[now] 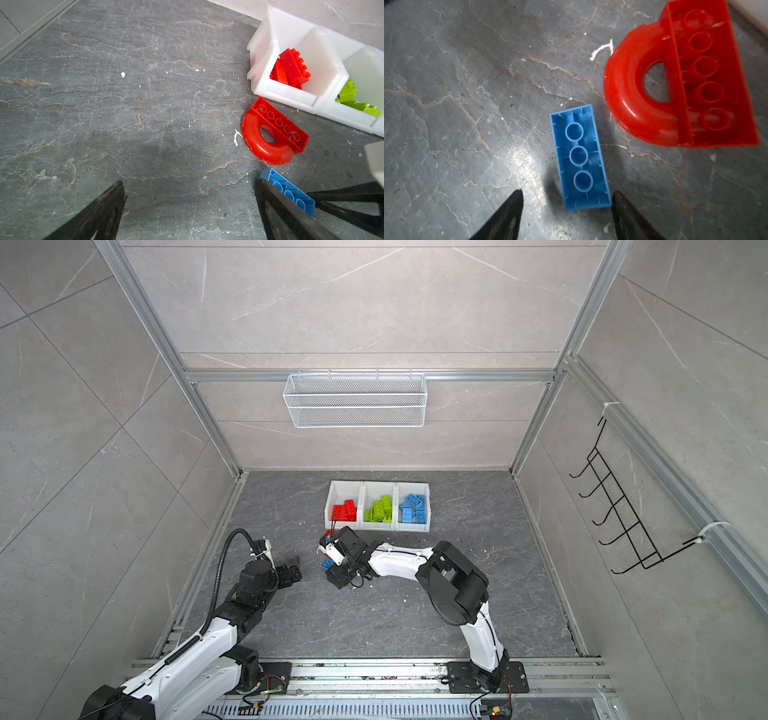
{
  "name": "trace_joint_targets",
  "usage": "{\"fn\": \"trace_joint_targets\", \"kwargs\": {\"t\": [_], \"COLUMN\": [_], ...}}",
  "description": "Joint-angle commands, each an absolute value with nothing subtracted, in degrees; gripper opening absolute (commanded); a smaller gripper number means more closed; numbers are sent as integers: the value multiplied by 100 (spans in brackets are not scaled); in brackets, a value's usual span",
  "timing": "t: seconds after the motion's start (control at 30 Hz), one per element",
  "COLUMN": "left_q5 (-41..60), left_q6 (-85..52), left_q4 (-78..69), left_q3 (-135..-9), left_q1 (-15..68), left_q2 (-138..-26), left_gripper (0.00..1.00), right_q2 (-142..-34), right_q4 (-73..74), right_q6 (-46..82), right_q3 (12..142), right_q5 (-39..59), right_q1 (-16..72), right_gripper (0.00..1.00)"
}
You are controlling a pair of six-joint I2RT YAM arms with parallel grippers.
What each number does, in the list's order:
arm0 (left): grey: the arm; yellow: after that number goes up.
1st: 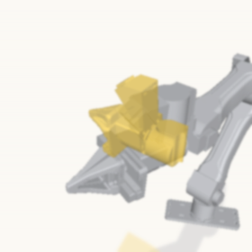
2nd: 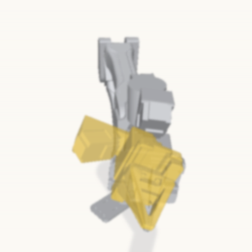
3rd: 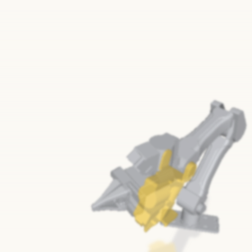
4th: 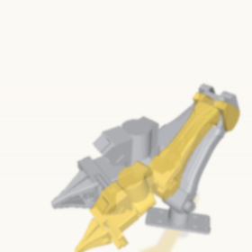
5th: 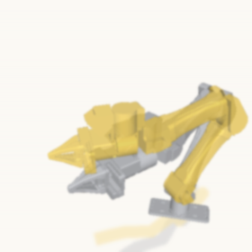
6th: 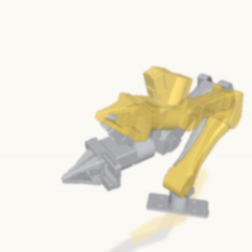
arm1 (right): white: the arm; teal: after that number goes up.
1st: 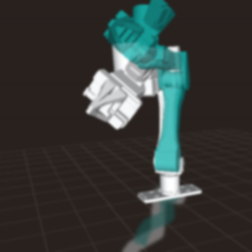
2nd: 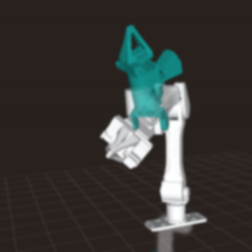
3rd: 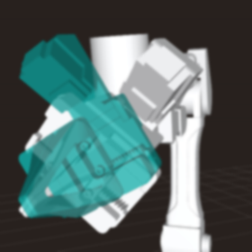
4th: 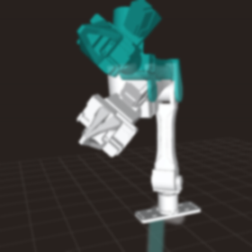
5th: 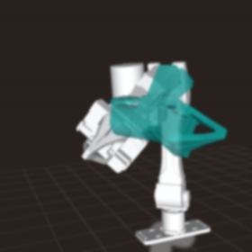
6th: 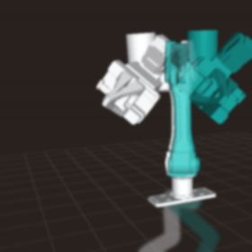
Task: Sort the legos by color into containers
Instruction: 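Release the blue brick and return the right gripper to the pile, then grasp the last blue brick with the right gripper and lift it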
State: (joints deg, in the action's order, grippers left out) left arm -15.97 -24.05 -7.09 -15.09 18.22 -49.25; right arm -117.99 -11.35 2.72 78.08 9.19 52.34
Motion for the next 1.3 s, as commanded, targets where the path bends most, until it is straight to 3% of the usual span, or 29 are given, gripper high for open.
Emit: {"fn": "trace_joint_targets", "kwargs": {"t": [0.0, 0.23, 0.5, 0.77, 0.9, 1.27], "left_q5": [-1550, -1495, -1557, -1548, -1557, -1419], "left_q6": [-2411, -2450, -2432, -2443, -2462, -2481], "left_q4": [-967, -1008, -936, -924, -922, -963], "left_q3": [-1693, -1688, -1687, -1691, -1682, -1733], "left_q1": [1784, 1784, 1786, 1784, 1784, 1784], "left_q2": [-4903, -4874, -4825, -4835, -4851, -4944], "left_gripper": [100, 100, 100, 100, 100, 100], "right_q2": [-12076, -12535, -12474, -11831, -11427, -10931], "right_q4": [-1277, -1389, -1261, -165, 1287, 1898], "right_q6": [210, 251, 359, 1366, 2216, 2298], "right_q3": [8171, 8576, 8459, 7445, 6387, 5485], "right_q5": [672, 405, 386, 84, -184, -283], "right_q1": [5242, 5255, 5365, 5414, 5422, 5415], "right_gripper": [70, 67, 49, 36, 28, 20]}}
